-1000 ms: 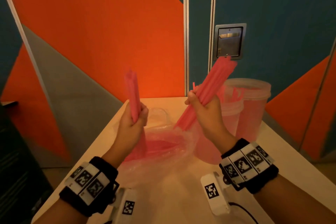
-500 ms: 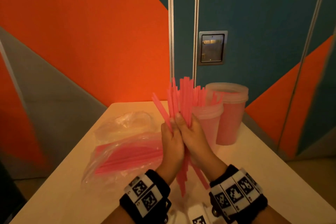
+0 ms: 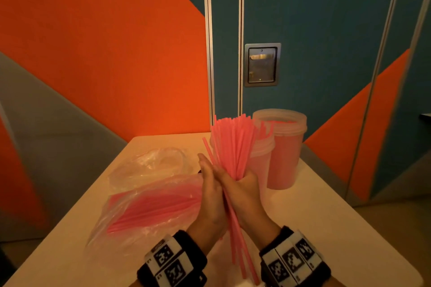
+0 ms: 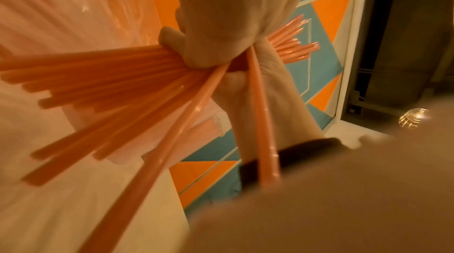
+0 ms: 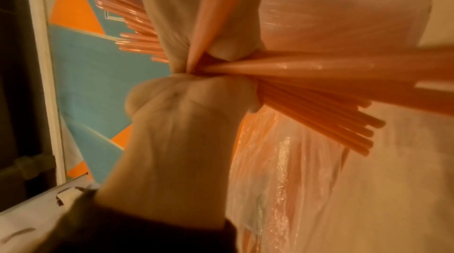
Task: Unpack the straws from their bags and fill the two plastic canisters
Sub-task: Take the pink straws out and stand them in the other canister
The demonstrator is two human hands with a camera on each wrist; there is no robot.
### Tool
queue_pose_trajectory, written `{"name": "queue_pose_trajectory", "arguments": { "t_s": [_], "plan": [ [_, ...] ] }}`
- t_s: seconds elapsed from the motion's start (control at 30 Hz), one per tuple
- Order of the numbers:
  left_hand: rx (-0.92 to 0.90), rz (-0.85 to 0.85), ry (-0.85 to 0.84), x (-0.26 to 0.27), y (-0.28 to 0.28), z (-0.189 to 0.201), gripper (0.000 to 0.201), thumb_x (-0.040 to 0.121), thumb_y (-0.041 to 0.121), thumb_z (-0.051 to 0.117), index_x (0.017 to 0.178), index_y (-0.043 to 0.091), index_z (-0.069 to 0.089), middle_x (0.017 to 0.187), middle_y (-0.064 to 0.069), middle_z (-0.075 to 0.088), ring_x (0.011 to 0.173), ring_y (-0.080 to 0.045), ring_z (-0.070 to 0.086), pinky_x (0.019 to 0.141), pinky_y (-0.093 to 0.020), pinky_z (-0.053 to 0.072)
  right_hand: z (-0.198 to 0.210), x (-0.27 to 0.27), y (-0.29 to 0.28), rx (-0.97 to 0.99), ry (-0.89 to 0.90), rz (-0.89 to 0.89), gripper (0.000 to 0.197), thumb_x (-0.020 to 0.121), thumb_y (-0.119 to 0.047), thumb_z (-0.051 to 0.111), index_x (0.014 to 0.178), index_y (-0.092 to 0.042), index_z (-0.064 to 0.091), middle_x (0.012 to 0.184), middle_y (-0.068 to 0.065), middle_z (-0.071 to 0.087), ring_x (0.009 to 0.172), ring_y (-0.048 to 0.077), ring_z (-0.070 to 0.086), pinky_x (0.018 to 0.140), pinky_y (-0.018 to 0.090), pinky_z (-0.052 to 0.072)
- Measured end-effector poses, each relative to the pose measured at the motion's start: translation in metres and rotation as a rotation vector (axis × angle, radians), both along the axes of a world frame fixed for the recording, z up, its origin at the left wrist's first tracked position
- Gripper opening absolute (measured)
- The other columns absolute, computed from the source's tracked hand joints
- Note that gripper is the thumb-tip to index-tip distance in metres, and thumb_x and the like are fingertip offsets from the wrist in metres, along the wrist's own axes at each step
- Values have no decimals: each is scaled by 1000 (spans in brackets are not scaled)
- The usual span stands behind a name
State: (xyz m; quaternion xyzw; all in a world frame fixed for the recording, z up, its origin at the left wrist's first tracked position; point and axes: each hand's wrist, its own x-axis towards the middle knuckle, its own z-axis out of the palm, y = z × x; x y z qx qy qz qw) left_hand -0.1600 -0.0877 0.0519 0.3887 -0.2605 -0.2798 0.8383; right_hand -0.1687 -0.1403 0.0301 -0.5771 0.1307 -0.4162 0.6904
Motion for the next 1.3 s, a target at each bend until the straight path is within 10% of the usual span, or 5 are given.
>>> {"name": "queue_pose_trajectory", "arguments": {
  "t_s": [0.87,0.93,0.97,1.0,1.3],
  "plan": [
    [274,431,-524,23,-7,11,31,55,16,82,82,20,66,79,5,69,74,-4,67,75,-26,55,7,-10,-12,-269,192,168,26,84,3,60,98,-18,55,83,-13,55,83,-4,59,67,5,47],
    [269,444,-556,26,-8,6,35,62,3,83,82,22,62,78,9,66,68,7,63,70,-17,54,-1,-8,-17,-339,239,225,83,21,-42,75,97,-17,55,84,-6,64,80,7,64,65,13,52],
    [268,446,-571,28,-8,4,36,63,2,82,81,24,60,77,10,65,65,7,62,67,-14,53,-4,-10,-18,-327,236,306,66,80,4,-2,108,-11,55,88,-2,65,80,7,64,66,16,52],
    [268,441,-568,31,-8,3,36,62,4,81,81,25,59,76,8,65,64,5,62,65,-17,53,-1,-14,-17,-356,265,357,45,80,3,64,122,-6,50,95,2,64,83,7,64,67,18,53],
    [251,544,-509,41,-16,2,54,52,12,68,94,36,45,88,-10,65,78,-24,66,66,-43,55,4,-18,-26,-467,510,410,77,67,11,69,134,-13,40,106,0,62,95,9,62,70,18,53]
  ]
}}
